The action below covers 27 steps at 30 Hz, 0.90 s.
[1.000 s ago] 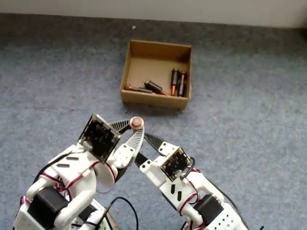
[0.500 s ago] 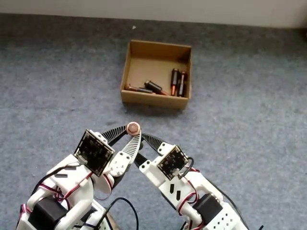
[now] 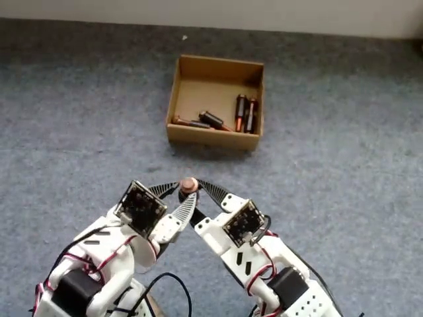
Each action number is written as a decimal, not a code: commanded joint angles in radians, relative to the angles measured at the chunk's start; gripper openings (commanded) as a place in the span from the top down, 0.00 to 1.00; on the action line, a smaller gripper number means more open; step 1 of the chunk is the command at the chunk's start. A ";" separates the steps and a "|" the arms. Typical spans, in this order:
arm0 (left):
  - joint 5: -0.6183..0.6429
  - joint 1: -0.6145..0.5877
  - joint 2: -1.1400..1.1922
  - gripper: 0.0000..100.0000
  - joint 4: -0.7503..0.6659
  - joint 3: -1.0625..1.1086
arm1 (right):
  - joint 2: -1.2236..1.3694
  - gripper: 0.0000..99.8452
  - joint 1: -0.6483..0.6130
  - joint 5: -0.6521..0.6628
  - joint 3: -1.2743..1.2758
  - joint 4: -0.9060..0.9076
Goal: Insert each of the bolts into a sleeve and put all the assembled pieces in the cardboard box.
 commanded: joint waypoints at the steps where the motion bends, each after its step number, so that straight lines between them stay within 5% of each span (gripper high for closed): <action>1: 0.017 -0.071 0.002 0.86 -0.003 -0.005 | -0.022 1.00 0.010 0.002 0.004 -0.030; 13: 0.020 -0.117 -0.004 0.80 0.005 -0.021 | -0.022 1.00 0.015 0.002 0.010 -0.030; 23: 0.014 -0.263 -0.004 0.81 0.106 -0.094 | -0.019 1.00 0.147 0.000 0.035 -0.016; 27: 0.012 -0.364 -0.005 0.81 0.095 0.008 | -0.021 1.00 0.213 -0.107 0.084 -0.012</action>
